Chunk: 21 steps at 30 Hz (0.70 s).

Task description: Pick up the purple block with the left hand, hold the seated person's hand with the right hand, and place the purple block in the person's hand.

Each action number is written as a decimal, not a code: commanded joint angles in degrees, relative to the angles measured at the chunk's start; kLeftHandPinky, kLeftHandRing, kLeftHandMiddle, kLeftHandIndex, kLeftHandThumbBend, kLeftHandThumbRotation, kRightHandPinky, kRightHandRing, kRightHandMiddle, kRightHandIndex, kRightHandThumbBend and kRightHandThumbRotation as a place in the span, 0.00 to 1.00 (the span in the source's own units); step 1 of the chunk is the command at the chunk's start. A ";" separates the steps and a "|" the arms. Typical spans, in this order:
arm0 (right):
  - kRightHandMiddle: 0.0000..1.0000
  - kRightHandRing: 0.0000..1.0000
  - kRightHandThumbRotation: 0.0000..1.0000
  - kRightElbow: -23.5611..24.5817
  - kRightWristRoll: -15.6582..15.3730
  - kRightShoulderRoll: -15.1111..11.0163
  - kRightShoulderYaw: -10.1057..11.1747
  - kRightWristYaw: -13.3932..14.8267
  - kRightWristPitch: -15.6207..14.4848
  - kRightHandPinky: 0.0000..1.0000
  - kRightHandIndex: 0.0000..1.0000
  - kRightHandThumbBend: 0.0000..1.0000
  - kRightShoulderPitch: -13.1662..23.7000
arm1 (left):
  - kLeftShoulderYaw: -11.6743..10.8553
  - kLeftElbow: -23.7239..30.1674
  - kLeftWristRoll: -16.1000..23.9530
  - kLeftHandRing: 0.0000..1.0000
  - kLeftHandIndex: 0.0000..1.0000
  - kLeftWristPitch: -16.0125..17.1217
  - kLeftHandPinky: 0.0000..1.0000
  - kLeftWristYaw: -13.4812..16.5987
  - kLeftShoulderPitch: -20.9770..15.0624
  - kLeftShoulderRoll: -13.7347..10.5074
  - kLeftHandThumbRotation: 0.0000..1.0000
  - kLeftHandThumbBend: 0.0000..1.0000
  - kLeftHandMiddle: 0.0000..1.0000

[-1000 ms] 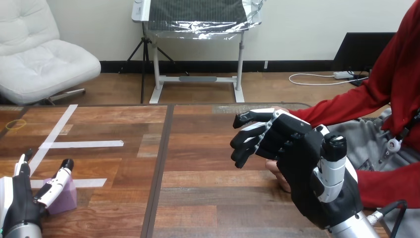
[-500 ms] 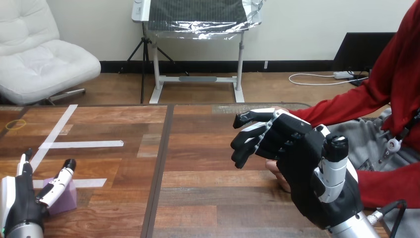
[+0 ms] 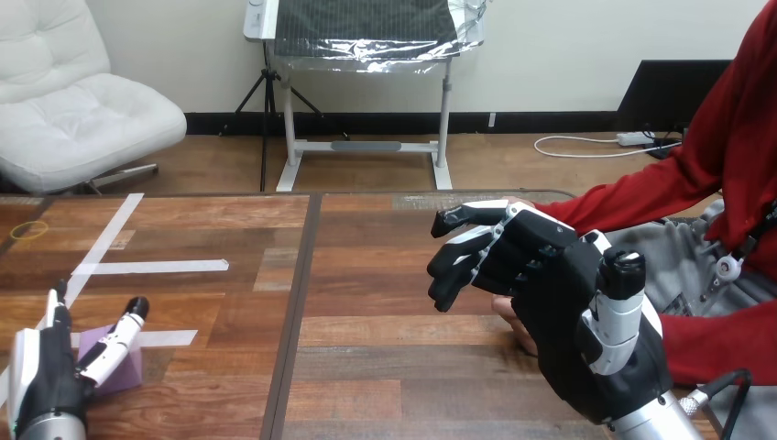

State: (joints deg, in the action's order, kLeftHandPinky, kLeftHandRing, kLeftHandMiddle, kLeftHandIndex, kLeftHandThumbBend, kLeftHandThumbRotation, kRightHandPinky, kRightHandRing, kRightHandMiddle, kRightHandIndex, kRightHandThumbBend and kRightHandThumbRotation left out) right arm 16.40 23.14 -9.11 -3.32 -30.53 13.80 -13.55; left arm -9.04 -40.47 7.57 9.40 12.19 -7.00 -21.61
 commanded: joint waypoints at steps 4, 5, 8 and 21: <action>0.55 0.49 1.00 1.14 1.49 0.18 1.16 -0.25 0.77 0.40 0.64 0.93 3.35 | 0.98 0.99 -0.03 1.00 1.00 -1.05 0.97 -1.43 -5.05 0.59 0.59 0.53 1.00; 0.55 0.49 1.00 1.20 1.47 0.19 1.14 -0.21 0.77 0.40 0.64 0.93 3.33 | 0.98 1.00 -0.22 1.00 1.00 -1.36 0.97 -1.82 -5.20 0.70 0.59 0.53 1.00; 0.54 0.48 1.00 1.30 1.44 0.18 1.11 -0.14 0.79 0.40 0.64 0.93 3.30 | 1.00 0.84 -0.55 1.00 0.99 -1.76 0.95 -2.55 -5.54 0.90 0.59 0.53 1.00; 0.54 0.48 1.00 1.79 1.46 0.12 1.07 -0.01 0.54 0.39 0.63 0.93 3.09 | 0.82 1.03 -1.78 0.99 0.99 -4.76 0.91 -5.07 -6.98 1.93 0.61 0.58 1.00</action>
State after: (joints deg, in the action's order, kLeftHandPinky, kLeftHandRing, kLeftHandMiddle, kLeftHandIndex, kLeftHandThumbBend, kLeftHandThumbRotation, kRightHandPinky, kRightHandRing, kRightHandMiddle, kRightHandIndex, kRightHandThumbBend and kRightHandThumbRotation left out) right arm 16.40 23.75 -9.14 -3.07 -30.59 13.80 -13.54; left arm -9.85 -40.40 6.61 5.84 9.46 -9.73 -21.71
